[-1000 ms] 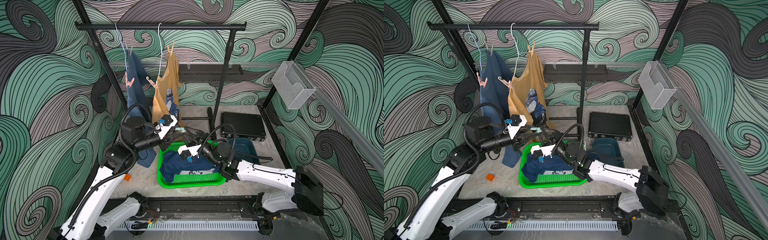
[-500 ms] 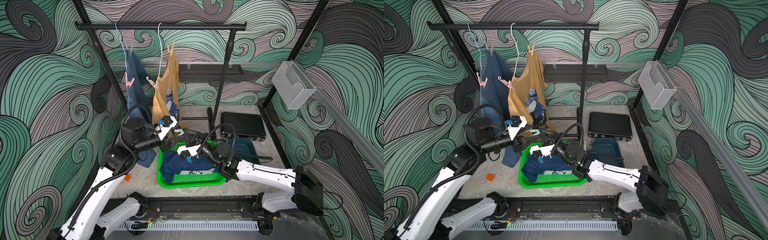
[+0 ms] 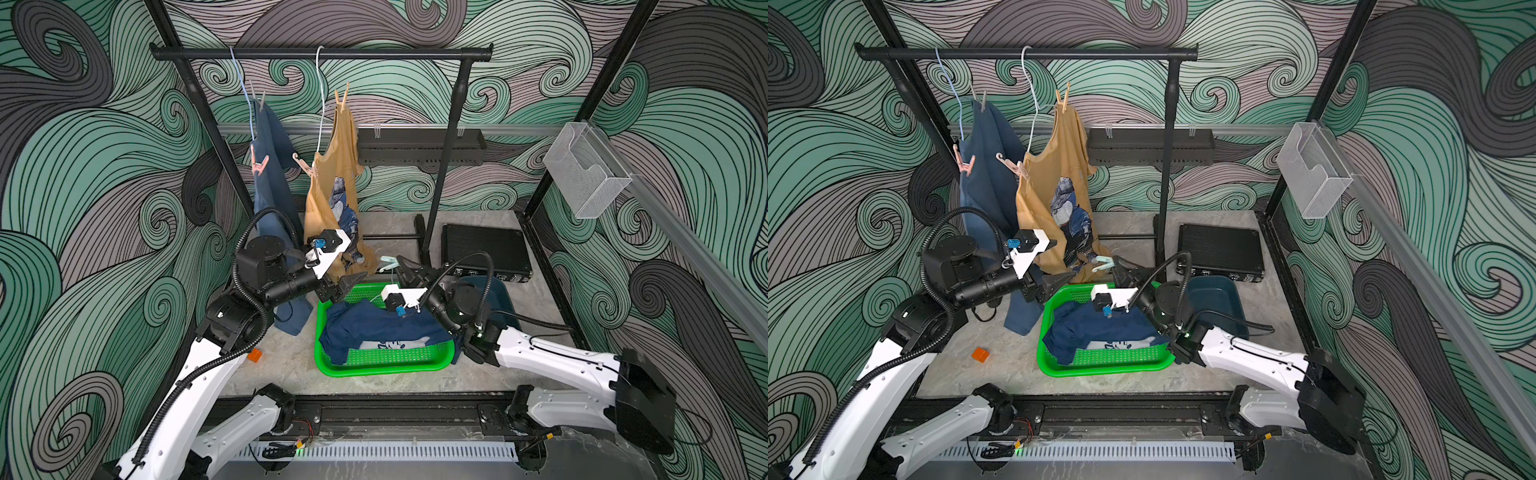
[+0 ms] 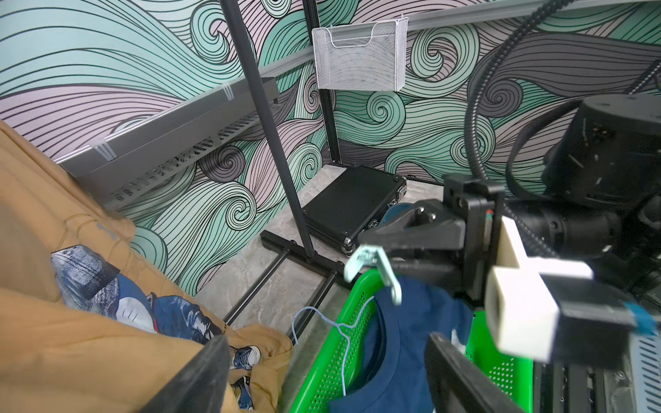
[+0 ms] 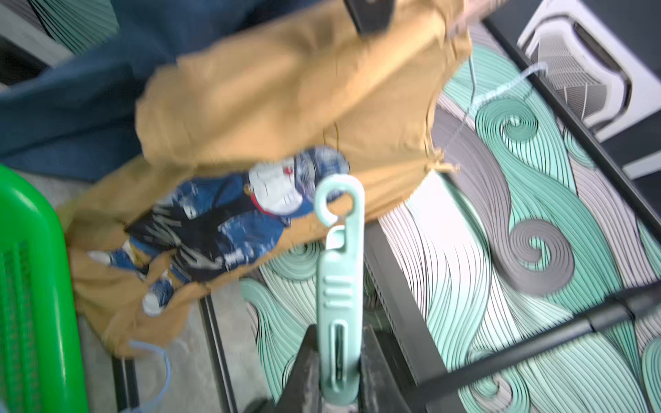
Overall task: Remove the clothespins securing t-shirts to the hanger
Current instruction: Place the clothespin in the storage box.
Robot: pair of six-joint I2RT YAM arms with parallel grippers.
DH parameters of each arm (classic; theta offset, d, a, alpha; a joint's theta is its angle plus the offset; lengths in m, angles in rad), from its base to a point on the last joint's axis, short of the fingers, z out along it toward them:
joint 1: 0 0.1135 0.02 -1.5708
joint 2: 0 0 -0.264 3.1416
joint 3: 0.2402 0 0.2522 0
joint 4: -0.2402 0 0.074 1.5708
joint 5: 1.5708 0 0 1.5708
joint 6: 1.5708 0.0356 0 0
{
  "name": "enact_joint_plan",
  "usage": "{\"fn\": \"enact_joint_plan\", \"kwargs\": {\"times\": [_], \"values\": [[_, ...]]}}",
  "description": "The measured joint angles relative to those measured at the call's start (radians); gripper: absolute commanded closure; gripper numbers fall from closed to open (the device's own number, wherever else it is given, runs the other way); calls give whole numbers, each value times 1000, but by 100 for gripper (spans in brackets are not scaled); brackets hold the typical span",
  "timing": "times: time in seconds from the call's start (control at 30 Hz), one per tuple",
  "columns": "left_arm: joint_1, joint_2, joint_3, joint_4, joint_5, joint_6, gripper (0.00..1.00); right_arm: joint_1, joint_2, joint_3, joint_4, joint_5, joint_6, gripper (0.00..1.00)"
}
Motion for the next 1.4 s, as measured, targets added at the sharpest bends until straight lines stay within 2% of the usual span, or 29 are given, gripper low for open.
{"fn": "enact_joint_plan", "kwargs": {"times": [0.17,0.33,0.4,0.57,0.7,0.9,1.13,1.4], "values": [[0,-4,-28,30,4,1,15,-75,-216,-98,-205,182,207,91],[0,-8,-89,41,14,1,15,-150,-422,-134,-520,311,552,91],[0,-10,-110,45,20,1,15,-178,-470,-134,-645,345,703,88],[0,-27,-152,43,31,1,15,-270,-524,-136,-892,369,1041,88],[0,-47,-154,43,34,1,15,-391,-505,-137,-1007,317,1245,88],[0,-72,-172,45,44,0,15,-537,-389,-149,-1065,194,1390,89],[0,-51,-188,45,57,-2,15,-600,-219,-142,-1073,95,1442,84],[-1,1,-188,62,84,-26,15,-666,-19,-45,-1086,3,1461,76]]}}
